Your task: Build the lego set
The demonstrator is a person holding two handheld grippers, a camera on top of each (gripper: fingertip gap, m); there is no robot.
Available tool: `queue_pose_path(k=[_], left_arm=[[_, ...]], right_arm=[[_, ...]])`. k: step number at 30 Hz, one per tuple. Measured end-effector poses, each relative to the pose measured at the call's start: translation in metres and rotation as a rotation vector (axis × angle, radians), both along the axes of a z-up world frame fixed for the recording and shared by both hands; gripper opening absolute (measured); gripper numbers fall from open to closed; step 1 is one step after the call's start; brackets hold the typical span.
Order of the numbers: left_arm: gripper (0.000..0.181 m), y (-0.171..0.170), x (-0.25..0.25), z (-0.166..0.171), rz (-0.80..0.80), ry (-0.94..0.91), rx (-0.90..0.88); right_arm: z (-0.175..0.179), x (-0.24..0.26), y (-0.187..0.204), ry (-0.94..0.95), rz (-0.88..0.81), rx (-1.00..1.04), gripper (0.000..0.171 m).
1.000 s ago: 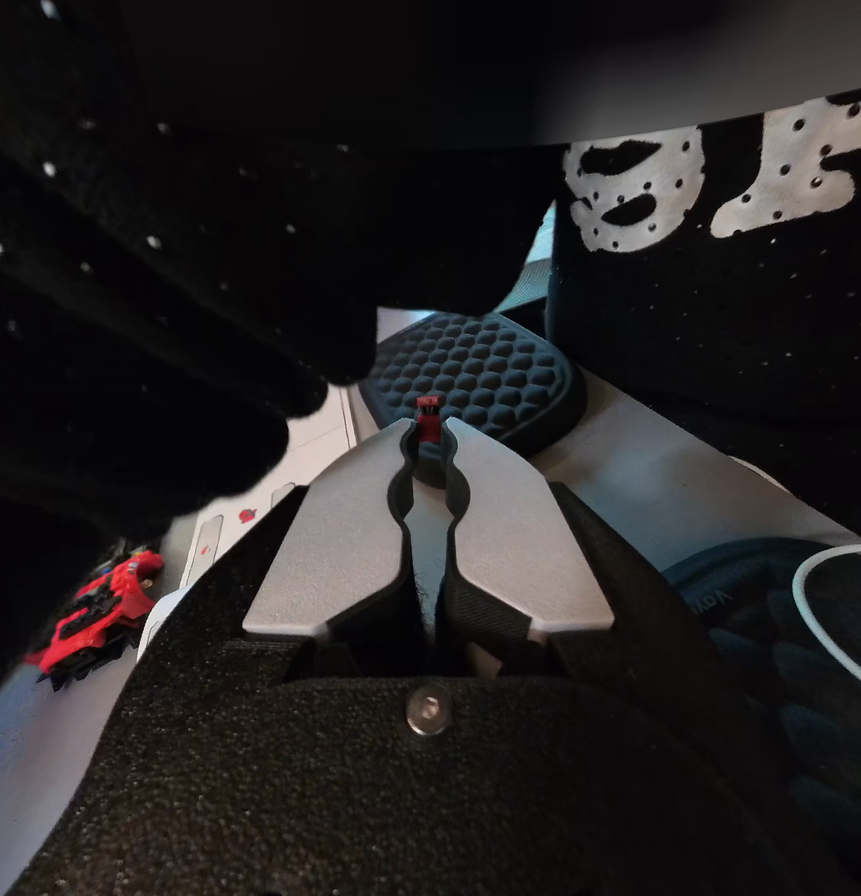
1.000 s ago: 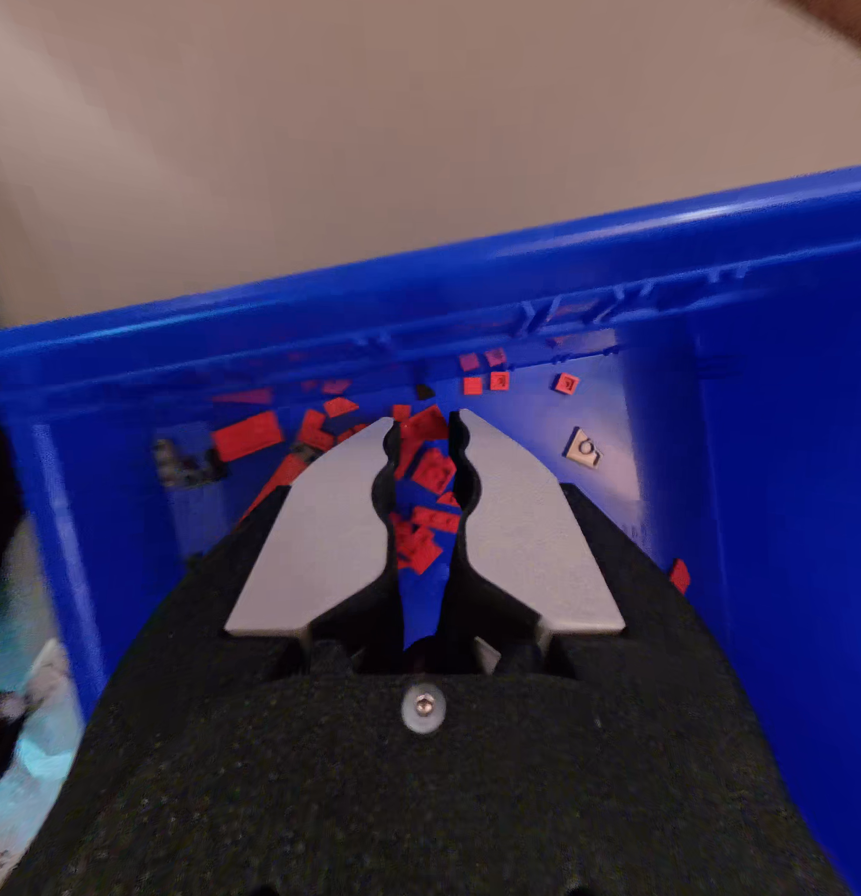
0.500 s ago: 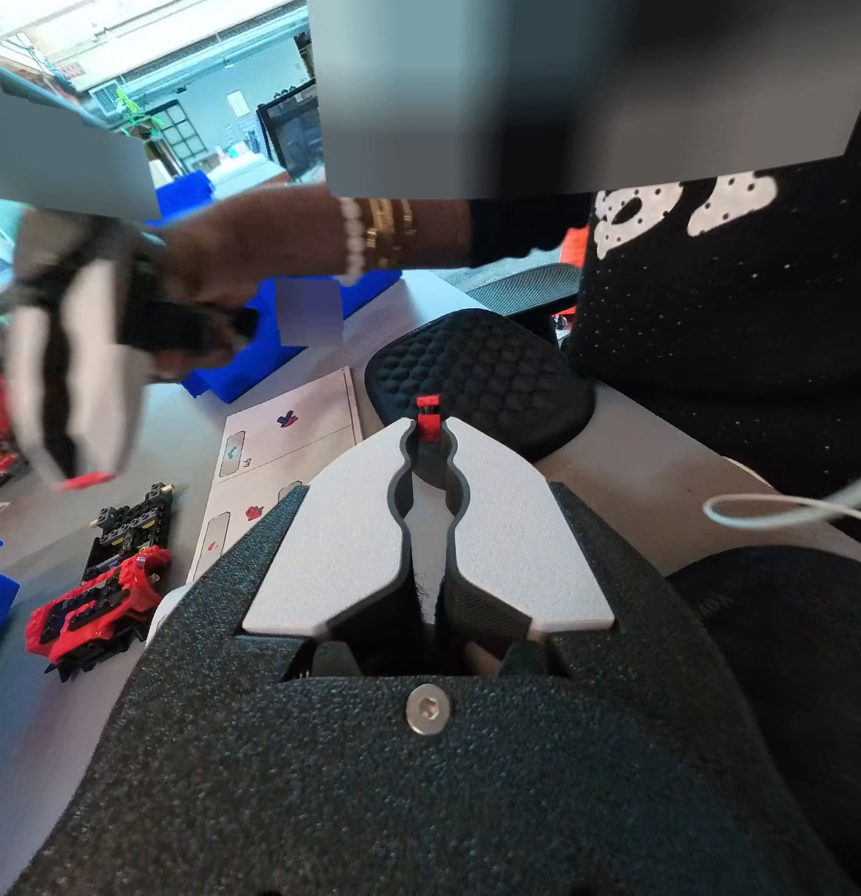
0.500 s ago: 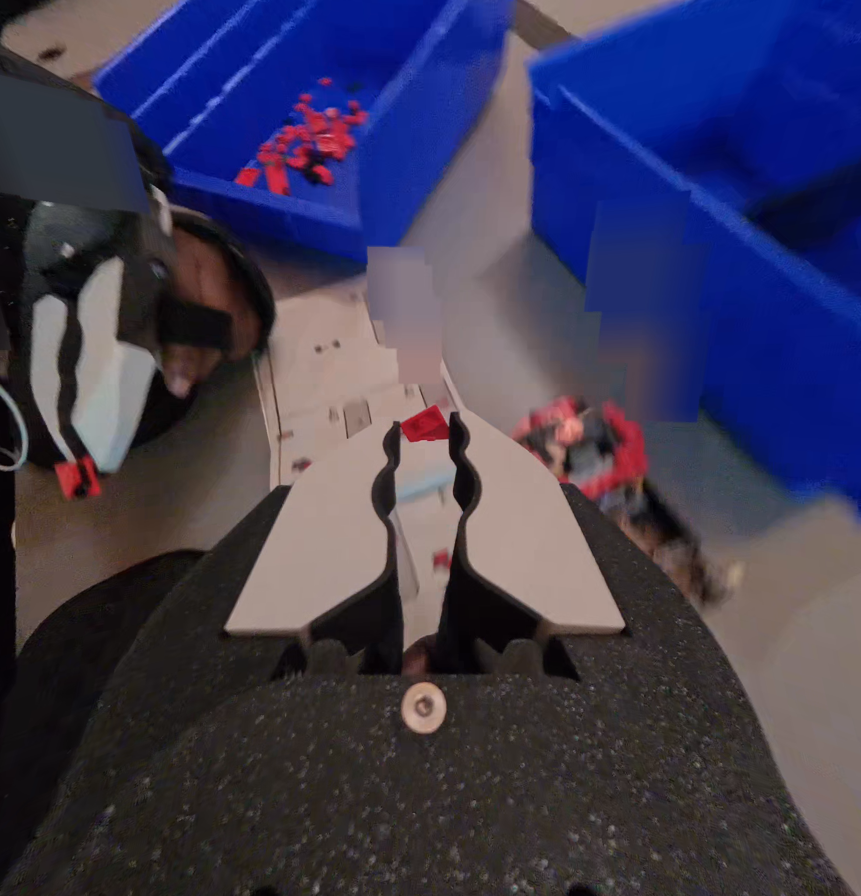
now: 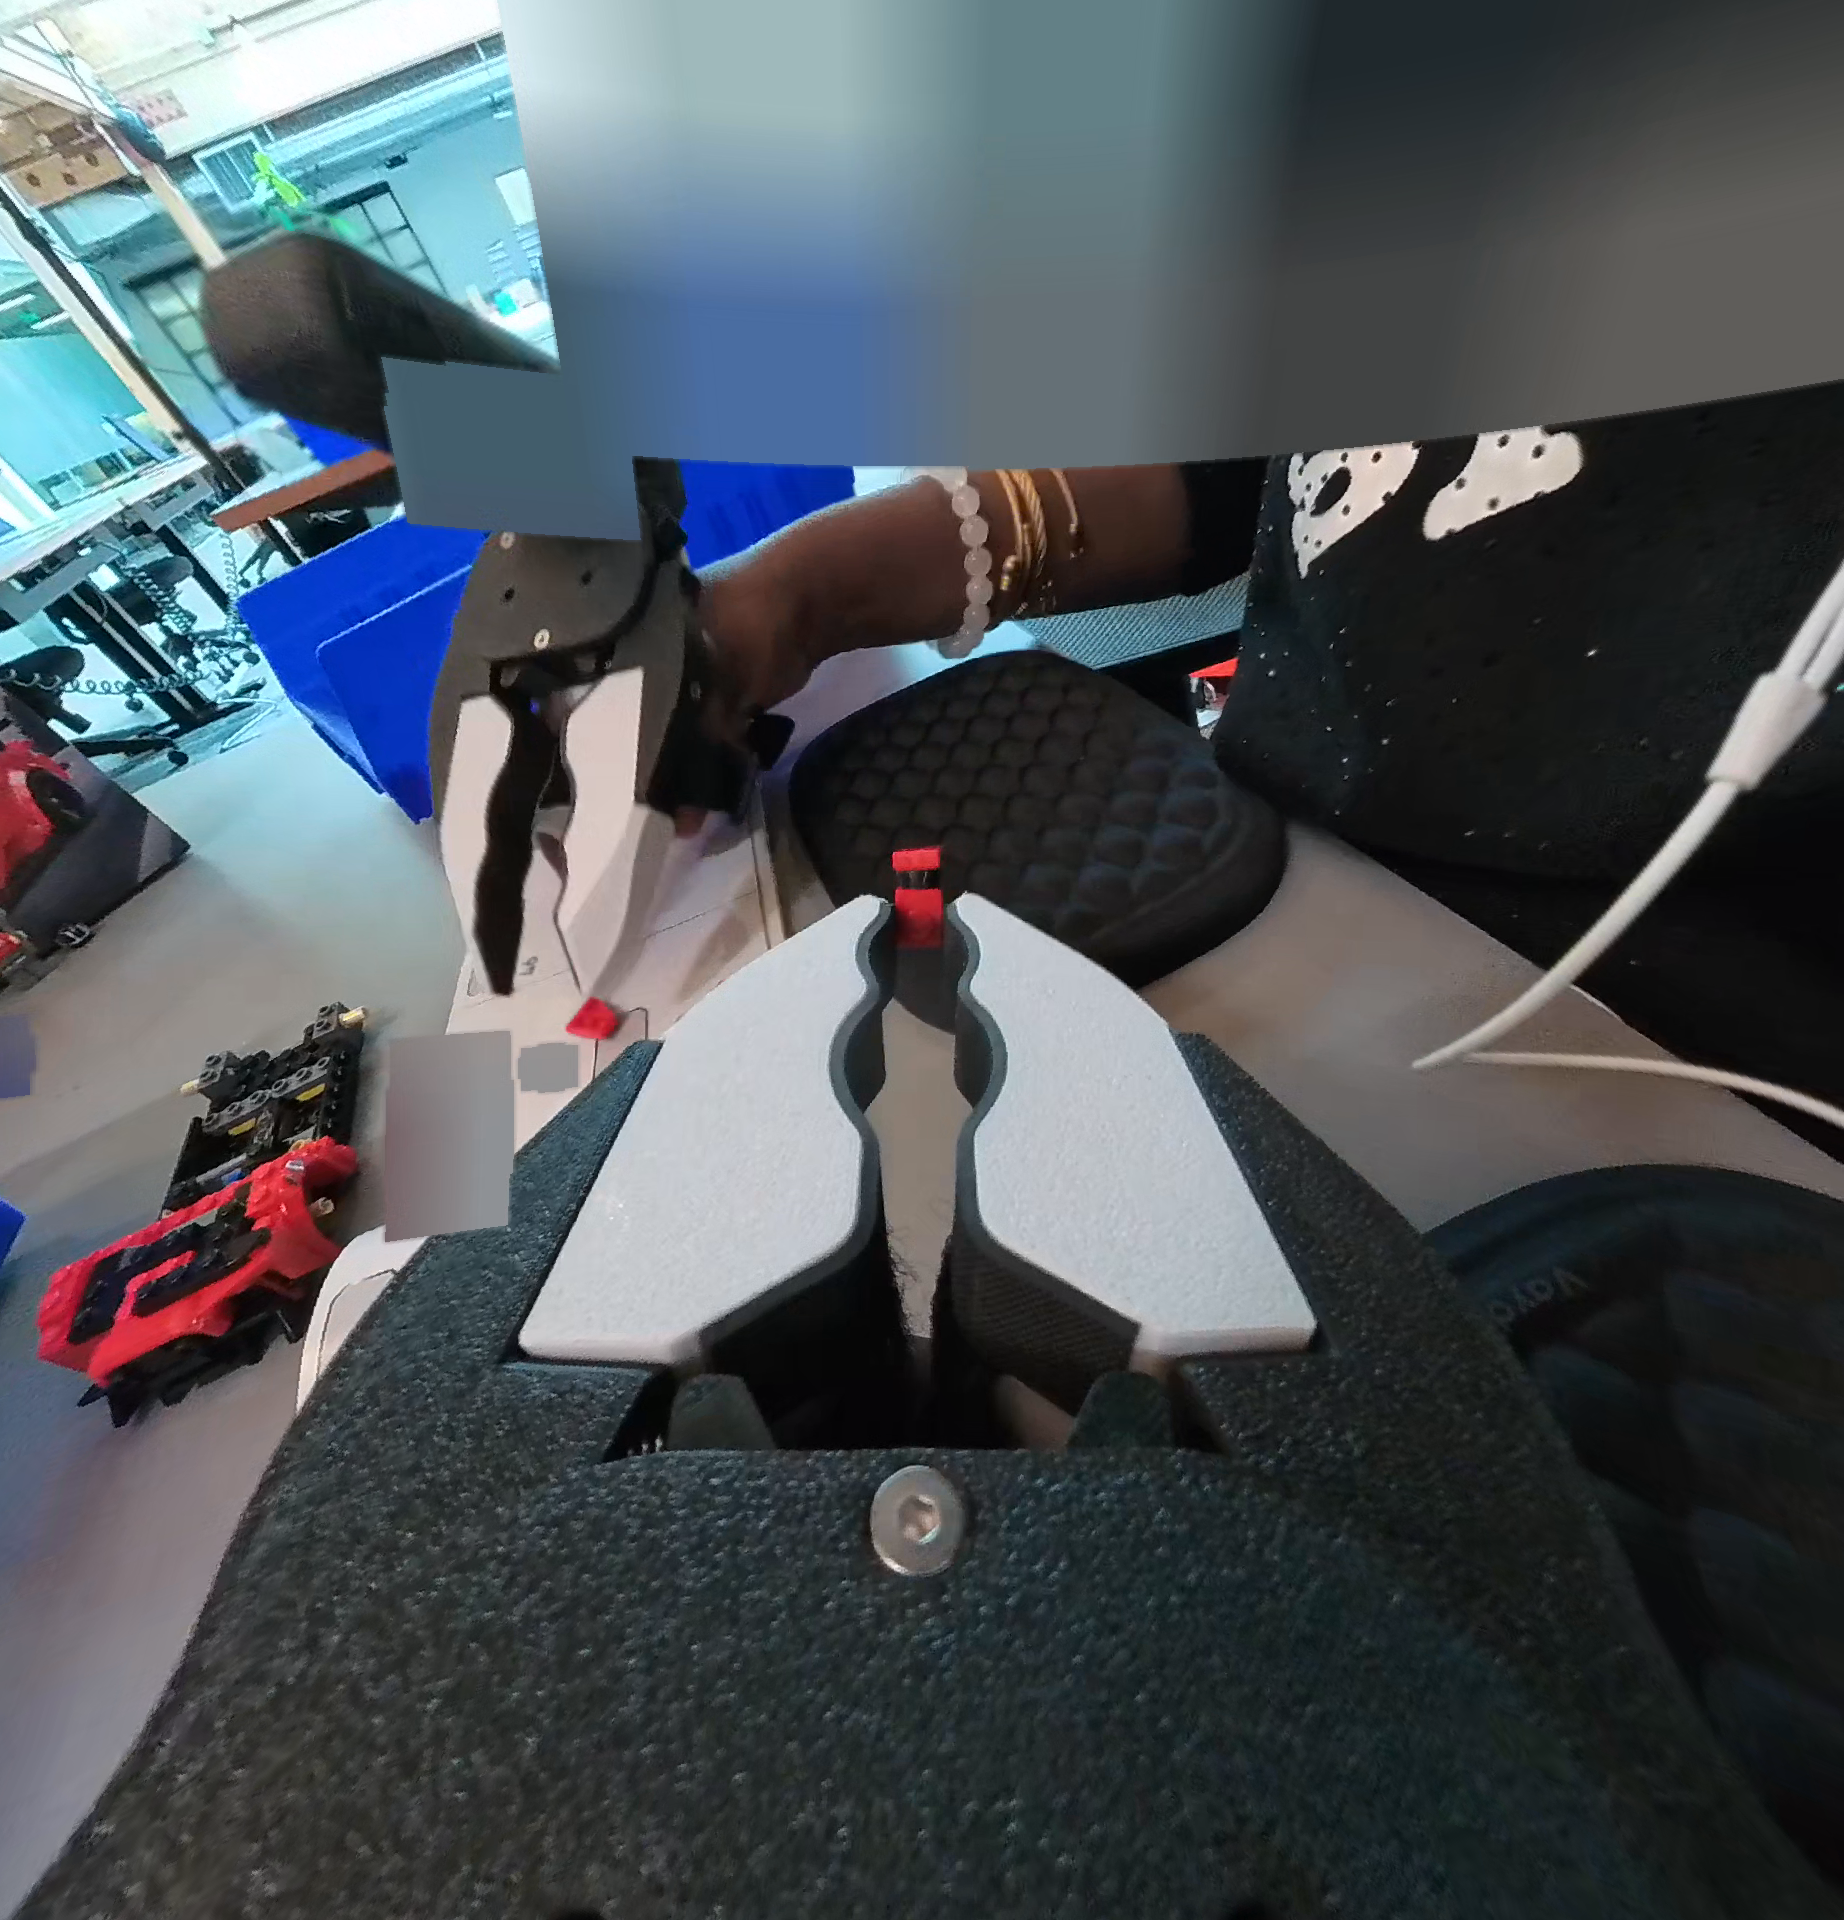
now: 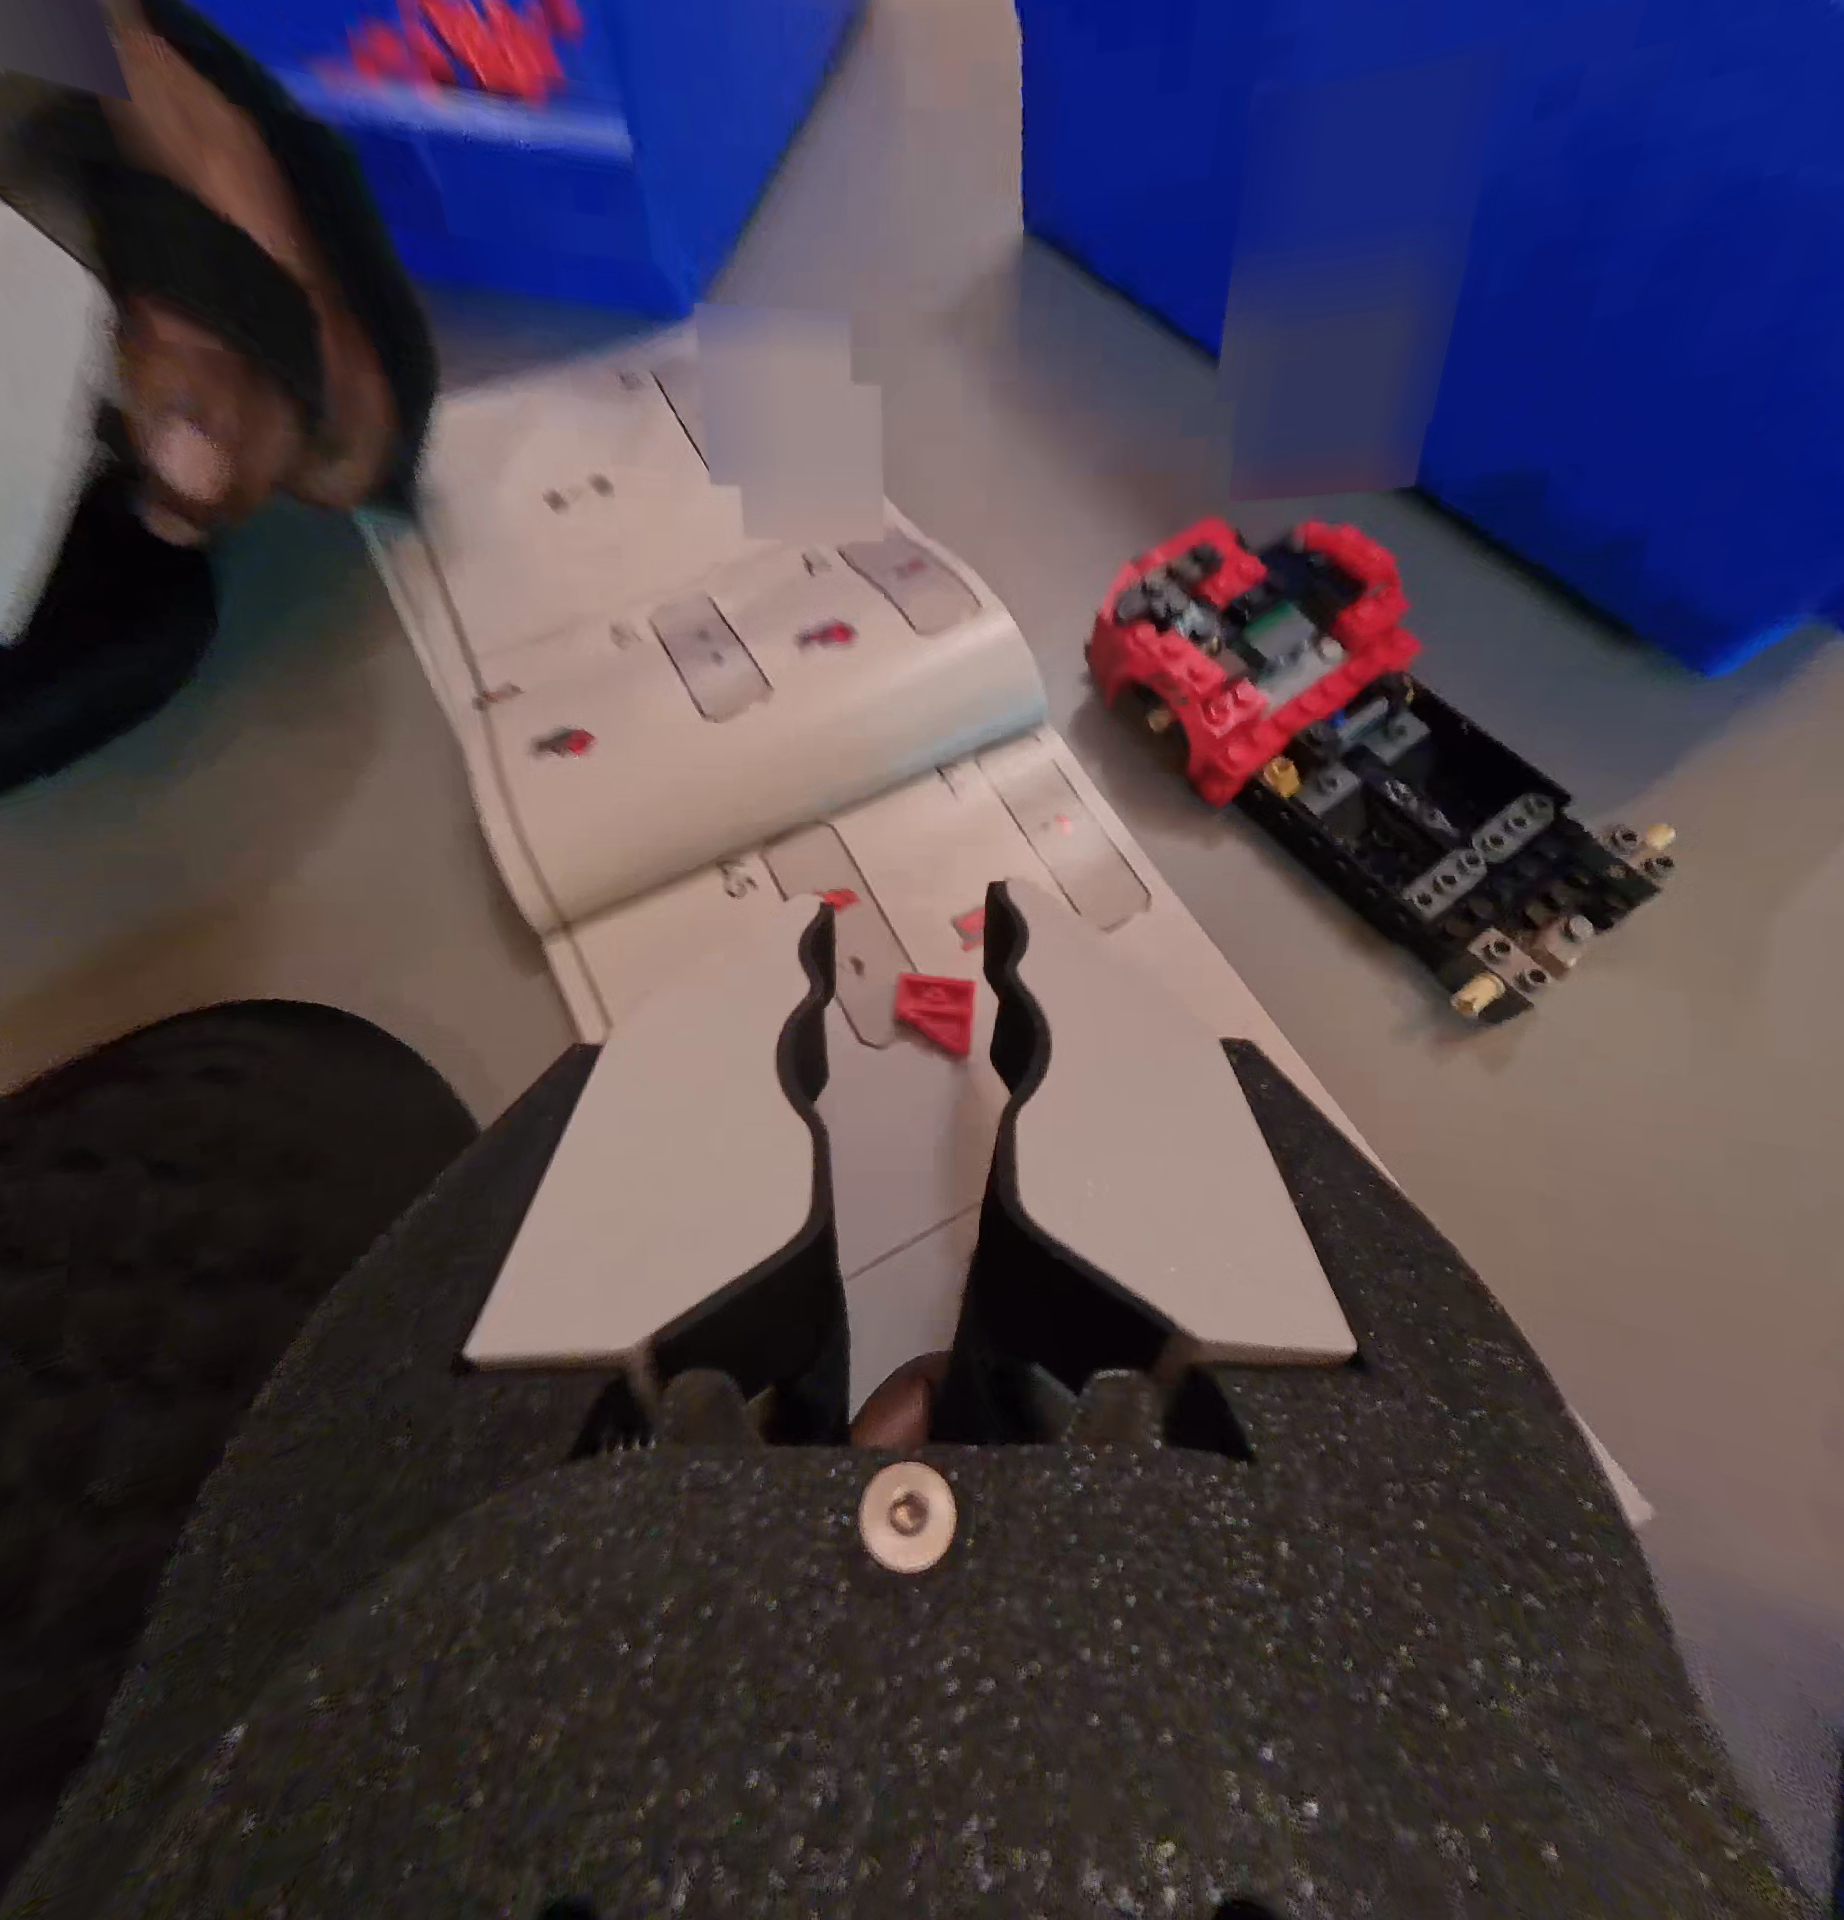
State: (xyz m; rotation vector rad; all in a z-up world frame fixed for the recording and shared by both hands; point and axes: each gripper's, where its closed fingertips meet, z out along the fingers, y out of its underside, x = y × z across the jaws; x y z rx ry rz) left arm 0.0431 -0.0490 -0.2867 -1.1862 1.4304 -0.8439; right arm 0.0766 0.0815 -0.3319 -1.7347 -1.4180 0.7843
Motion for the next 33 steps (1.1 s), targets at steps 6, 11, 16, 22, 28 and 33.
queue_pose_path(k=[6,11,16,22,28,33], left_arm=[[0.007,-0.002,0.001,-0.001,-0.01,0.01,0.0],[0.007,-0.001,0.001,-0.003,-0.002,0.021,0.003],[0.007,0.0,0.0,-0.001,0.001,0.01,0.001],[0.007,-0.002,0.0,-0.002,-0.009,0.015,0.001],[0.007,-0.003,0.001,-0.002,-0.013,0.014,0.0],[0.007,-0.003,0.0,-0.001,-0.013,0.011,-0.003]], right_arm=[[0.008,0.021,-0.004,0.02,0.008,0.016,0.012],[-0.019,0.014,-0.006,-0.225,0.037,0.135,0.019],[-0.026,0.005,0.0,-0.266,-0.002,0.077,0.016],[-0.027,0.007,0.009,-0.291,-0.041,0.005,0.023],[-0.028,0.009,0.014,-0.289,-0.042,-0.032,0.009],[-0.012,0.0,-0.007,-0.138,0.033,-0.258,0.005]])
